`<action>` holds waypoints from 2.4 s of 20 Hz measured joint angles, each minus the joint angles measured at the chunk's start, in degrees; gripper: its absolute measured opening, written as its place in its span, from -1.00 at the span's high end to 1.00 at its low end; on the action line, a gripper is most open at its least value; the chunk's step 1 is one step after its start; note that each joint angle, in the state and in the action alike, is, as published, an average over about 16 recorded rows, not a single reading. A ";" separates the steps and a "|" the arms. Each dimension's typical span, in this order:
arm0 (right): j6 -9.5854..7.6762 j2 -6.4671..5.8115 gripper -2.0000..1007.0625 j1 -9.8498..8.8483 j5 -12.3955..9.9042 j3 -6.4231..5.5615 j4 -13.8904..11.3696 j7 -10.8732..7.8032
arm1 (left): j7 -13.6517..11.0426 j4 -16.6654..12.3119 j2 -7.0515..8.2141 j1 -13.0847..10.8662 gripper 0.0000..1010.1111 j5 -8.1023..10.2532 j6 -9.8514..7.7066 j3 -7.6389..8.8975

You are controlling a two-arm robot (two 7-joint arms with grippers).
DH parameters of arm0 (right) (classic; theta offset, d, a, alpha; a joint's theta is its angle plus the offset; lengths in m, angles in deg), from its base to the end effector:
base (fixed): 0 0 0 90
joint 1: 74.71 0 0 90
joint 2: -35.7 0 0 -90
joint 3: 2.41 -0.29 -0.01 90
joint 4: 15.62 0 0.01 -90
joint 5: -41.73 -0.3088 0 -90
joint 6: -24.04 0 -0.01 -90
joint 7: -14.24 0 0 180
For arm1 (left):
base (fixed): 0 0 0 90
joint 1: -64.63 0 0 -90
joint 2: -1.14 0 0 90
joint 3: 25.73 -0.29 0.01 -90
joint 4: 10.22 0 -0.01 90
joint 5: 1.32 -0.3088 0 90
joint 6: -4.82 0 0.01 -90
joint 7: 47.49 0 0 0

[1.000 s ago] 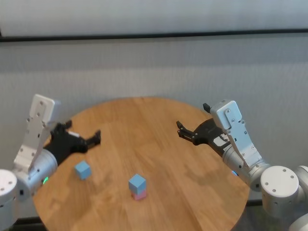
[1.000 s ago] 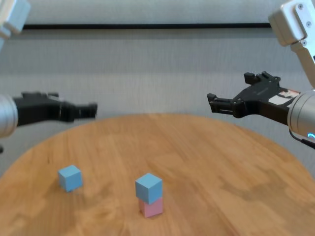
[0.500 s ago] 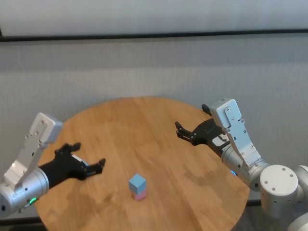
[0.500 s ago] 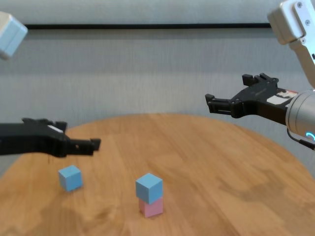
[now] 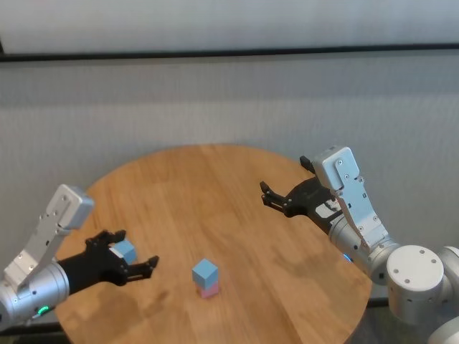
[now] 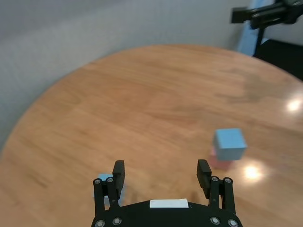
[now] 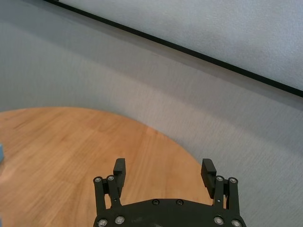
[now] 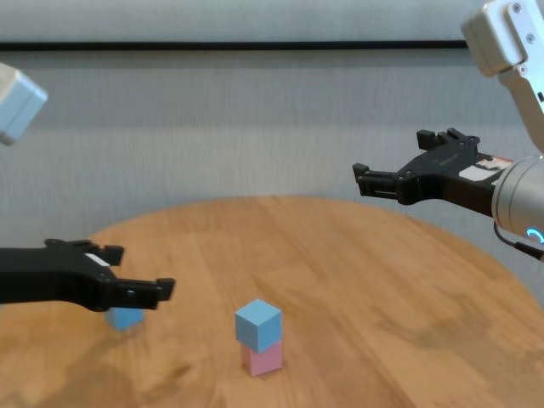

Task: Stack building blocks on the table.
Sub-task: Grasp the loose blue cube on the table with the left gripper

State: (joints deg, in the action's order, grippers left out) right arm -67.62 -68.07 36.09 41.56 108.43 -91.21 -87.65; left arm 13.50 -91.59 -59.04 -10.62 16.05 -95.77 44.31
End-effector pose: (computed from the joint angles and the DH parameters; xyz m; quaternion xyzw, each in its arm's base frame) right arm 0.4166 0.0190 -0.2645 -0.1182 -0.1196 -0.5120 0.8423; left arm 0.3849 0.0776 -0.2692 0.1763 0.0141 0.4113 0.8942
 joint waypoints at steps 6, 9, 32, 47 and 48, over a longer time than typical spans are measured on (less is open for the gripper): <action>-0.18 0.03 -1.00 -0.01 -0.14 -0.03 -0.04 -0.06 | 0.32 4.50 -0.47 2.37 -0.98 -1.16 2.00 -1.11; -0.24 0.04 -1.00 -0.02 -0.19 -0.04 -0.06 -0.09 | 0.42 6.46 -0.85 3.38 -0.98 -1.67 2.82 -1.44; -0.39 0.09 -1.00 -0.02 -0.31 -0.05 -0.11 -0.14 | -4.18 16.08 -1.99 7.73 -0.98 -0.99 6.86 -2.80; -0.39 0.09 -0.99 -0.02 -0.32 -0.05 -0.12 -0.13 | -6.93 21.70 -2.52 10.61 -0.98 1.71 5.99 -3.67; -0.40 0.09 -0.99 -0.02 -0.32 -0.05 -0.12 -0.13 | -7.09 22.16 -2.56 10.93 -0.98 1.67 6.06 -3.83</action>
State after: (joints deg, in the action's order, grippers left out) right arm -68.02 -67.99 36.07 41.24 108.39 -91.33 -87.78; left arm 6.40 -69.43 -61.60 0.30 17.72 -89.72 40.48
